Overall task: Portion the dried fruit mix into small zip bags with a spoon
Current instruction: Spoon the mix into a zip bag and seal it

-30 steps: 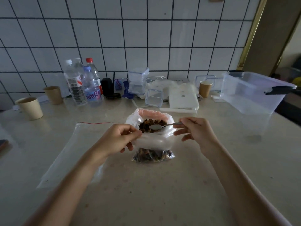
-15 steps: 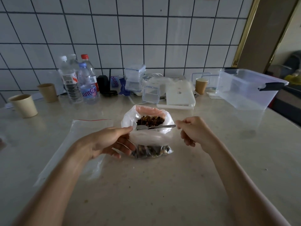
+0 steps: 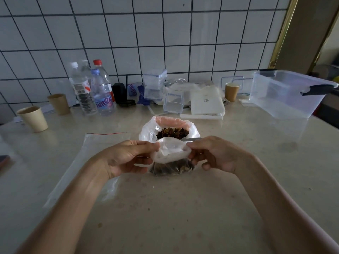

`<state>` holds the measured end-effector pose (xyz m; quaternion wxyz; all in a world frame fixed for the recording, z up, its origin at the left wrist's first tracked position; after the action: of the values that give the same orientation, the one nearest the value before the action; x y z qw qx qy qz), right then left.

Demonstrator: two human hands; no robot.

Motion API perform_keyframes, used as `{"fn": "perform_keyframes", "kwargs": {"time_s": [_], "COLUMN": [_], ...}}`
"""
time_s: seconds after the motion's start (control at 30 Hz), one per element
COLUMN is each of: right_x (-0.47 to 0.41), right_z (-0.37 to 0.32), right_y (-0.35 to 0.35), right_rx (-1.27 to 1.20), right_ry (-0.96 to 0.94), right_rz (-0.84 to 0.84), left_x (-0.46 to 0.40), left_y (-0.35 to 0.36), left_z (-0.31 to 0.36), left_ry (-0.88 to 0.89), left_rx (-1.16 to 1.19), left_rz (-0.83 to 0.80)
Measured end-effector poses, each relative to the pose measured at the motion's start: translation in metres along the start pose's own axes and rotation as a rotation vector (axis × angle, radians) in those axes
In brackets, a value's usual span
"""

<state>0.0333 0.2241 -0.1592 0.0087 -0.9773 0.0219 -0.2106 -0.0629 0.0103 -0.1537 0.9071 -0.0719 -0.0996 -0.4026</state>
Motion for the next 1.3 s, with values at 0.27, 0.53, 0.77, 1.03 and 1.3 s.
{"fn": "perform_keyframes", "kwargs": {"time_s": [0.27, 0.53, 0.77, 1.03, 1.3], "right_x": [0.002, 0.004, 0.000, 0.000, -0.001], "right_z": [-0.013, -0.028, 0.001, -0.002, -0.007], "right_y": [0.005, 0.004, -0.003, 0.009, 0.013], "right_rx": [0.155, 0.424, 0.052, -0.251, -0.384], "right_ry": [-0.223, -0.527, 0.034, 0.022, -0.094], "right_rz": [0.137, 0.530, 0.117, -0.080, -0.148], "left_x": [0.000, 0.008, 0.004, 0.006, 0.010], "left_y": [-0.004, 0.004, 0.002, 0.014, 0.020], "left_z": [0.011, 0.033, 0.015, 0.007, 0.014], "left_ry": [0.125, 0.412, 0.100, -0.044, 0.033], "left_rx": [-0.188, -0.604, -0.164, 0.361, 0.433], "left_rz": [0.245, 0.437, 0.204, -0.031, -0.114]}}
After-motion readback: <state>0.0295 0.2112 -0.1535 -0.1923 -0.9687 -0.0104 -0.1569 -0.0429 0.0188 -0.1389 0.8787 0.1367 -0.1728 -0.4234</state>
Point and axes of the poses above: each hand's wrist, its own x-axis away from the middle knuckle, its own y-axis out of the palm, z = x × y, the point moved 6 cm from there along -x, towards the middle knuckle, and after that the axes turned 7 degrees about y, right-handed, at the moved point
